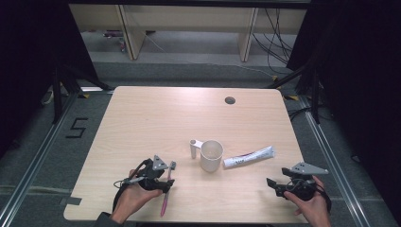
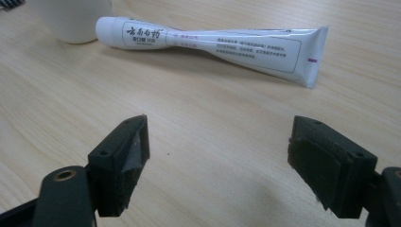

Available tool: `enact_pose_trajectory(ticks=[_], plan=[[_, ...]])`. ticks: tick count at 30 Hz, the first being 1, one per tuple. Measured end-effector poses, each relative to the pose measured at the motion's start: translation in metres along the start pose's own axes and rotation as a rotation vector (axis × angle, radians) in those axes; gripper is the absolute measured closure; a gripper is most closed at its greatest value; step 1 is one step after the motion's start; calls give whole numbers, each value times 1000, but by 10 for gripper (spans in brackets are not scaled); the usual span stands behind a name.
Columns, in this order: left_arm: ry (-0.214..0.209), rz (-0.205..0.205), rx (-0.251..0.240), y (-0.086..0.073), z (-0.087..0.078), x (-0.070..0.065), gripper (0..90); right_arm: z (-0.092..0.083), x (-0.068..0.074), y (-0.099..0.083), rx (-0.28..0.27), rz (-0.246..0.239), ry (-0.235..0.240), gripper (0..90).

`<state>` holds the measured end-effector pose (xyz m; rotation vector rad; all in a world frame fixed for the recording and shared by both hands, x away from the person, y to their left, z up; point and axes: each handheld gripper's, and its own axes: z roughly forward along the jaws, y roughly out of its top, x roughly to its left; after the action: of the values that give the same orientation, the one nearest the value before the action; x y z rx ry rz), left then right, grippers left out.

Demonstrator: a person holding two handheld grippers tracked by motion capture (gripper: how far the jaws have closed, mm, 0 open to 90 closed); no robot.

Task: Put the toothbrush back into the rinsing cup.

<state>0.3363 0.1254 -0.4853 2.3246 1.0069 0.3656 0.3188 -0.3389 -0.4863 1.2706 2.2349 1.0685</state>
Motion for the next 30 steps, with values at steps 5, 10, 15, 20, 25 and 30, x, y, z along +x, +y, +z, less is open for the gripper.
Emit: enact_pose_trajectory(ticks=[5,10,15,20,25,30], plan=[[-26,47,69,2,3,-9,465,0,0,0,-1,-3,4,221],[-27,70,108,5,5,-10,507,1,1,0,-5,5,14,221],[-26,89,168,9,8,-10,535,0,2,0,2,1,6,222],[-39,100,189,10,11,-6,582,1,2,0,-6,-2,11,222],[-57,96,206,12,12,-3,632,1,5,0,0,33,23,223],[-91,96,247,16,13,0,702,2,4,0,1,21,28,223]])
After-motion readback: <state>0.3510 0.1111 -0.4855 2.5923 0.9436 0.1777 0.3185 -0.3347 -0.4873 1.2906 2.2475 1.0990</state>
